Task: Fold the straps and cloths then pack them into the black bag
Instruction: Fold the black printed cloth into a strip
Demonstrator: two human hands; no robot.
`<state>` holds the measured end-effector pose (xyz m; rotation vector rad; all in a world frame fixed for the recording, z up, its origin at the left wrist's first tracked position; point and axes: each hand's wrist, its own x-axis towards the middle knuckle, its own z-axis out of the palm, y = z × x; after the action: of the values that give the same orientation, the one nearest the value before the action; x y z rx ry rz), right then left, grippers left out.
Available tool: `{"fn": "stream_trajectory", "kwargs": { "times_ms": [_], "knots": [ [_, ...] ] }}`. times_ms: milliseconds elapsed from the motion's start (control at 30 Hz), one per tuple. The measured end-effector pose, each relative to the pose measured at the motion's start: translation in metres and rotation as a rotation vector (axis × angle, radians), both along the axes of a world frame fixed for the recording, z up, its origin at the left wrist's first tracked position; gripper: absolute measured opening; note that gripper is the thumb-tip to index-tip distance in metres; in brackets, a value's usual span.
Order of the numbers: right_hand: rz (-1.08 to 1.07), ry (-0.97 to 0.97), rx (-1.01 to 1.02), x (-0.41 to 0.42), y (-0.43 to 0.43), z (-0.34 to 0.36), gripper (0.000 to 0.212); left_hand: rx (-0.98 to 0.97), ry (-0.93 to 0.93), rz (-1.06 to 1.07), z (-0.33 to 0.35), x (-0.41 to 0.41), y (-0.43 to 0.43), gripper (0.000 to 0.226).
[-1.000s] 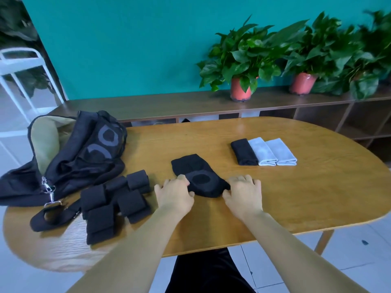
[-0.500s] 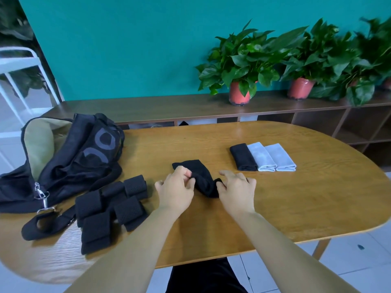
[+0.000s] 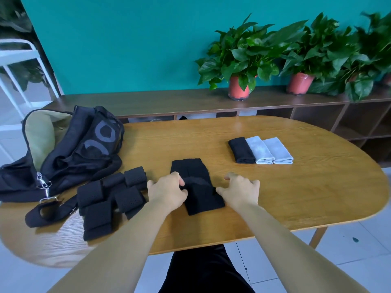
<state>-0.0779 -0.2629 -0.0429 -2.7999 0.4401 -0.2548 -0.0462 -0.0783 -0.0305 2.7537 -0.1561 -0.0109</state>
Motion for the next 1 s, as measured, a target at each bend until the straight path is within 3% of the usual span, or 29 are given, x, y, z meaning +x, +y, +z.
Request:
{"fn": "stream_trajectory", "kwargs": {
  "times_ms": [100,233,333,433,500,600,733,1000],
  "knots": [
    [0.026,0.03,0.058,-0.001,-0.005,0.003,0.034,-0.059,0.018,0.032,0.006,0.002,0.004,0.005],
    [0.051,-0.08,0.065,-0.001,-0.009,0.005,0.029,-0.058,-0.091,0.121,0.001,0.002,0.004,0.016],
    [0.221,-0.121,0.067,0.003,-0.004,0.007,0.03,-0.087,-0.207,0.014,-0.008,0.0,0.0,0.019],
    [0.403,-0.051,-0.001,0.008,0.005,0.009,0.035,-0.082,-0.122,-0.175,-0.012,-0.002,-0.001,0.04],
    [0.454,0.04,-0.003,0.01,0.01,0.011,0.041,0.033,-0.06,-0.259,-0.013,-0.002,0.001,0.063],
    [0.433,0.157,0.022,0.016,0.011,0.014,0.047,0.201,0.062,-0.276,-0.012,0.003,0.003,0.094],
    [0.458,0.223,-0.087,0.032,0.005,0.006,0.053,0.319,0.216,-0.303,-0.007,0.014,0.001,0.126],
    [0.449,0.246,-0.183,0.045,-0.009,-0.005,0.052,0.471,0.376,-0.409,-0.008,0.028,0.004,0.139]
  ]
}}
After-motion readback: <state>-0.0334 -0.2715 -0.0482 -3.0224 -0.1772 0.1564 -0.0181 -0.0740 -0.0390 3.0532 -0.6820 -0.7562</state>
